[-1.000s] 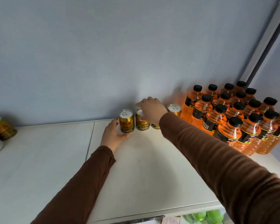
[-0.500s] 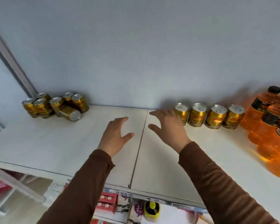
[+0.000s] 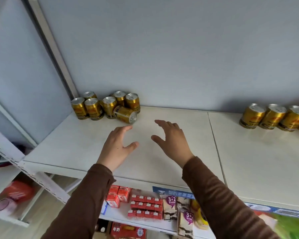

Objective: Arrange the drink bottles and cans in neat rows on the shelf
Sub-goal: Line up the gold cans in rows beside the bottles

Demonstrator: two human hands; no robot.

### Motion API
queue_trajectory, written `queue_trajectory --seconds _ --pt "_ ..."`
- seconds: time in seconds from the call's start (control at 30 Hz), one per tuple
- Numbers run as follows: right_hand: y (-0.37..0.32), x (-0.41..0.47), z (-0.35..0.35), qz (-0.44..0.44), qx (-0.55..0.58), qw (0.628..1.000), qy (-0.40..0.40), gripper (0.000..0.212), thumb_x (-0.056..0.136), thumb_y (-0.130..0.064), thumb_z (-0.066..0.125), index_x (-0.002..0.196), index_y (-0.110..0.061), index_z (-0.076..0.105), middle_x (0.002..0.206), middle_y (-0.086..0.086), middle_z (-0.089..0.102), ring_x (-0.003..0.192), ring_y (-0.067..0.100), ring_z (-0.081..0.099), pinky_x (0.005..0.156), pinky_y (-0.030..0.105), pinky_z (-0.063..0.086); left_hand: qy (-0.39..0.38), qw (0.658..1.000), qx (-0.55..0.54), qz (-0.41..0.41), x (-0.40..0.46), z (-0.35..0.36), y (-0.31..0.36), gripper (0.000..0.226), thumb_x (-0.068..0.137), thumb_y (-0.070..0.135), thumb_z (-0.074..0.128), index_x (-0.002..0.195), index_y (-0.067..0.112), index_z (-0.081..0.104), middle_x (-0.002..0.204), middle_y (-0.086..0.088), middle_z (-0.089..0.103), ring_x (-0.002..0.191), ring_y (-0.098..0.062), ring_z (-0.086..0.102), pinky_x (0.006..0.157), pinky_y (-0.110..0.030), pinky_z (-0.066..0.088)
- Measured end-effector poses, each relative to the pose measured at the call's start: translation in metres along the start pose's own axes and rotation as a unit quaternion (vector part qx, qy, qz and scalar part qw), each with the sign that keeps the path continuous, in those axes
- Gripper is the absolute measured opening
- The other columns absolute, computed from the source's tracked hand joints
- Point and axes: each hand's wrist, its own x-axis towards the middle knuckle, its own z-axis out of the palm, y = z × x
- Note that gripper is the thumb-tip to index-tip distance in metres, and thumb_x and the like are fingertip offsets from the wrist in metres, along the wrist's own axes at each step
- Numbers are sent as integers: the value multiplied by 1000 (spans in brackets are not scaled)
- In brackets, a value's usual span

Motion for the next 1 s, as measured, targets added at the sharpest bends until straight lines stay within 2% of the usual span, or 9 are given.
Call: queue_trajectory --seconds 0.17,0.27,0.43,0.6,0.77,0.87,0.93,1.0 --pt "-29 34 37 9 23 1000 -18 60 91 -42 63 145 -24 43 134 -1 56 121 21 49 100 38 43 -3 999 -18 -29 22 -26 -46 59 88 42 69 141 35 44 143 10 46 130 -14 42 109 -38 39" --pt "-31 62 58 19 34 999 -30 68 89 -42 66 148 -24 37 138 3 52 124 23 47 102 37 43 6 999 -17 -45 44 -34 -69 61 87 44 70 141 36 43 143 8 45 130 -15 42 108 -39 40" --pt "-27 106 92 48 59 996 -54 82 80 -40 77 147 -23 32 143 5 44 128 24 45 102 34 40 16 999 7 -41 90 -44 -91 67 87 39 72 145 28 40 147 2 44 133 -18 43 110 -41 39" --pt "-34 133 122 92 101 987 -78 95 72 -34 83 148 -25 25 139 6 45 125 25 48 104 39 44 35 996 79 -16 141 -52 -100 64 93 37 65 148 18 39 147 -8 43 136 -27 39 112 -42 36" --pt "-36 142 130 96 129 985 -56 78 80 -33 78 142 -23 33 135 8 51 119 25 55 100 39 48 13 979 202 -2 191 -51 -103 63 99 48 48 149 10 39 143 -14 43 132 -36 33 111 -45 27" --pt "-34 140 115 129 175 975 -39 72 79 -34 79 135 -21 35 129 5 57 109 21 59 91 34 50 -15 965 260 33 205 -49 -109 62 97 53 47 143 10 47 134 -16 49 122 -36 39 104 -44 32" --pt "-33 139 100 145 169 975 -19 65 78 -34 80 128 -20 41 119 2 61 102 20 61 86 33 51 -13 968 246 55 207 -51 -116 58 95 51 52 138 12 52 128 -16 51 118 -36 41 101 -44 36" --pt "-33 137 83 147 150 978 -10 58 79 -34 80 126 -22 48 114 -1 62 99 18 61 84 33 51 -28 982 177 63 206 -53 -121 52 95 47 56 137 16 54 127 -14 51 119 -34 43 101 -43 37"
